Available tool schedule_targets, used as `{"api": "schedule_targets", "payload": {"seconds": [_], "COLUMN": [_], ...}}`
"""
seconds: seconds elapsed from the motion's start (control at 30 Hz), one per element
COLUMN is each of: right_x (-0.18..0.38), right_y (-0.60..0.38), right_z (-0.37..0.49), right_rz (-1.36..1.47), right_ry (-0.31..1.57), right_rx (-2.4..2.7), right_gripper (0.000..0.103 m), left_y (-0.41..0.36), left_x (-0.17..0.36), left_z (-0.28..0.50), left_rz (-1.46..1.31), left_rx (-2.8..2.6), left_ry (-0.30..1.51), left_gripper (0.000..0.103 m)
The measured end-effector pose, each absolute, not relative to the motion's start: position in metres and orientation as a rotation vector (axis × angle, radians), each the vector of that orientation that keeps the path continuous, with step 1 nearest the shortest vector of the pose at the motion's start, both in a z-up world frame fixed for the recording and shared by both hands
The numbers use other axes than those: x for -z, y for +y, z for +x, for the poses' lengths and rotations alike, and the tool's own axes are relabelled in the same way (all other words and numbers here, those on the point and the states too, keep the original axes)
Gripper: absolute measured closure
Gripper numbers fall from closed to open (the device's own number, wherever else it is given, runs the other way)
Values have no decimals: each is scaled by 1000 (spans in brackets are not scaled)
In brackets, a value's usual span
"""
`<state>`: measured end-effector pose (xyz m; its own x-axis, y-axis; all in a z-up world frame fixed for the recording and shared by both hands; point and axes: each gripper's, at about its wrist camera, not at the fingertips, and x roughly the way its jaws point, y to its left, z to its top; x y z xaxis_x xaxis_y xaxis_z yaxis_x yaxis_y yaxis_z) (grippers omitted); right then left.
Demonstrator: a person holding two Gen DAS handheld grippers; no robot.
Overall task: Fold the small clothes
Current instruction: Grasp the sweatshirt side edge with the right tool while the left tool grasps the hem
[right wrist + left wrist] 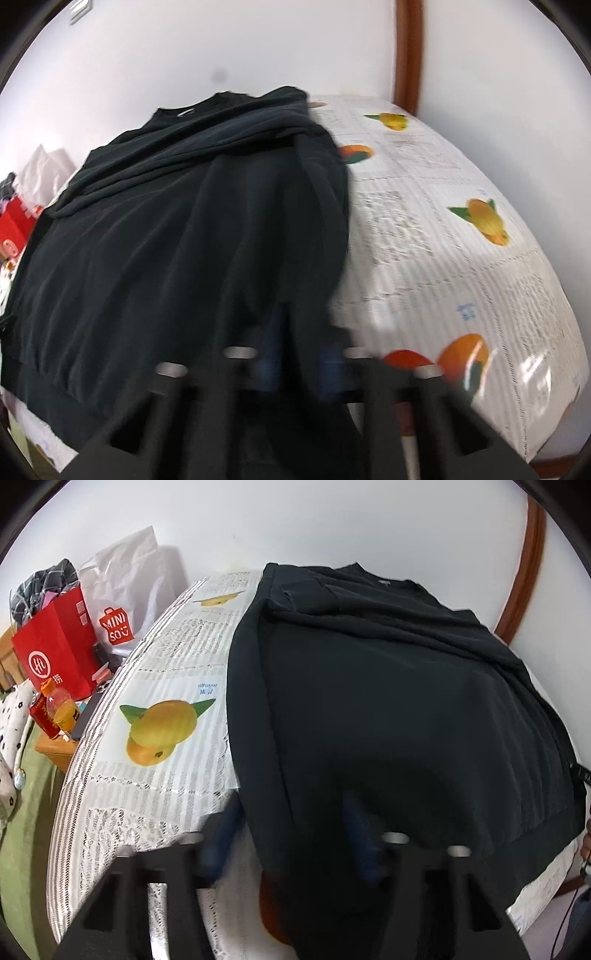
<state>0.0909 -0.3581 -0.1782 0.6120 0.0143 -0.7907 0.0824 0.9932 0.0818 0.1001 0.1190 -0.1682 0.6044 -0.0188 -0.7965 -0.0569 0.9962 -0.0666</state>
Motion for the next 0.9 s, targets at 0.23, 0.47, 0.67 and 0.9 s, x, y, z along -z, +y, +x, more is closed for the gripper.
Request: {"api": "schedule_targets", "payload": {"seconds": [0.23, 0.47, 0.67, 0.9], "right_x": [137, 91, 59, 33], "right_y": [-369, -400, -411, -406], "right_z": [59, 23, 41, 115], "right_rz": [104, 199, 270, 283], "right_ry": [785, 660, 582, 573], "right_rx": [5, -48, -62, -51], "right_gripper": [95, 95, 95, 95], "left_y": [130, 150, 156, 143], "left_x": [128, 82, 56, 36], "left_z": [79, 51, 72, 143], "left_rz": [-132, -245, -256, -232], "left_rx": [34, 126, 117, 65], "left_ry": [817, 679, 611, 592], "left_gripper": [96, 96, 96, 96]}}
